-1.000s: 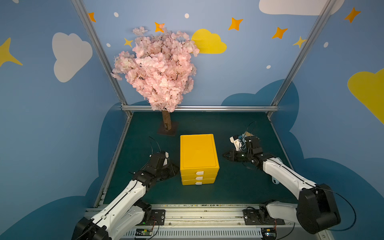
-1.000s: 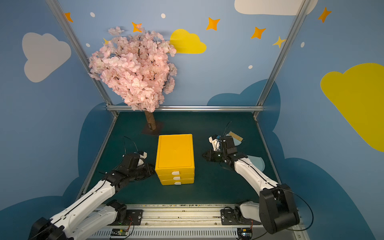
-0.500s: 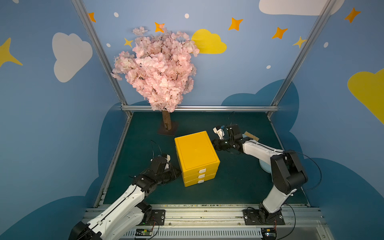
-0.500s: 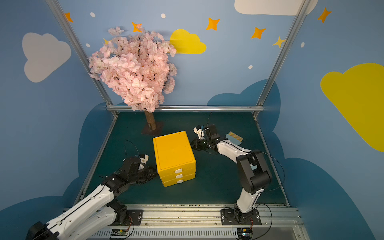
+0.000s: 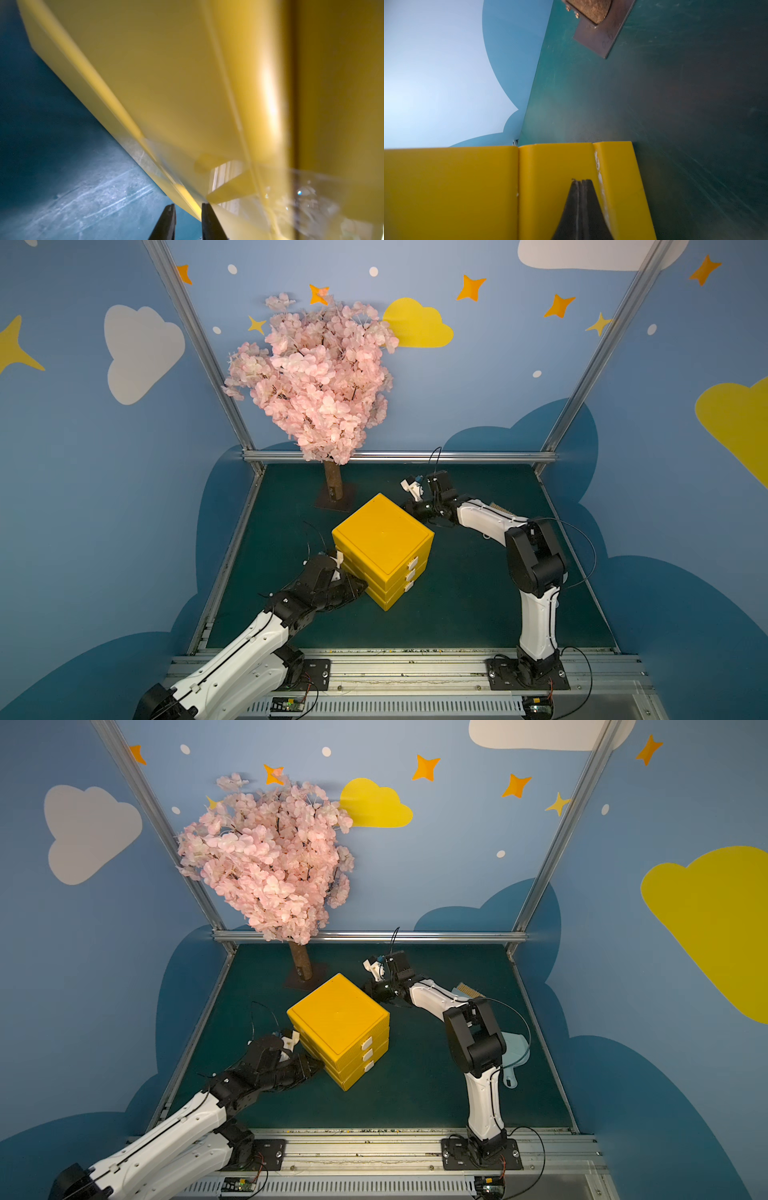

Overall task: Take the seed bags out of the drawer
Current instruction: Adjust the storage box at the center of the board.

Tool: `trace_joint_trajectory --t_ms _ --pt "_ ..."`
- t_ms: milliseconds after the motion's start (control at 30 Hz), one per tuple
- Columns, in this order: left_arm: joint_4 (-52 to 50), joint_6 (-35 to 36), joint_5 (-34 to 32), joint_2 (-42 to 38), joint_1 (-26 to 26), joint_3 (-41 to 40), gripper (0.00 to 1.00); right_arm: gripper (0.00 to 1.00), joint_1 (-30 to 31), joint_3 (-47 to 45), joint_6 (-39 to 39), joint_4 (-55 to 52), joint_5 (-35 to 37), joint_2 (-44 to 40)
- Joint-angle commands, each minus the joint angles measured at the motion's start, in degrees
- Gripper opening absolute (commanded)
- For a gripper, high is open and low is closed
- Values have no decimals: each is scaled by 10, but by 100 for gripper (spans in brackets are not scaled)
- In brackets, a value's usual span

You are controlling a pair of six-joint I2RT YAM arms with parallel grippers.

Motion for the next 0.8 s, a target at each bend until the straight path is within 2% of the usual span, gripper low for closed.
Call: trace_joint_trajectory --t_ms 0,133,267,333,433,567,667,767 --pt "-18 26 -16 -39 -10 44 29 0 -52 2 -12 -49 28 -26" --pt "-122 65 -46 -111 -13 99 30 2 -108 -51 -35 -77 44 -87" --pt "-203 108 -121 -162 -12 171 31 2 -142 -140 -70 -108 53 -172" --pt "-235 131 -162 -164 -10 205 32 2 -144 -188 -92 -125 62 -221" --pt "-261 167 -194 -122 3 254 32 2 -142 -280 -103 -134 73 -305" --pt "-262 205 -182 -43 53 308 32 2 -134 -395 -97 -143 82 -430" --pt "-248 223 -138 -2 126 329 32 3 -110 -463 -86 -153 92 -511" --pt "-221 228 -68 26 213 326 32 5 -70 -532 -48 -117 82 -569"
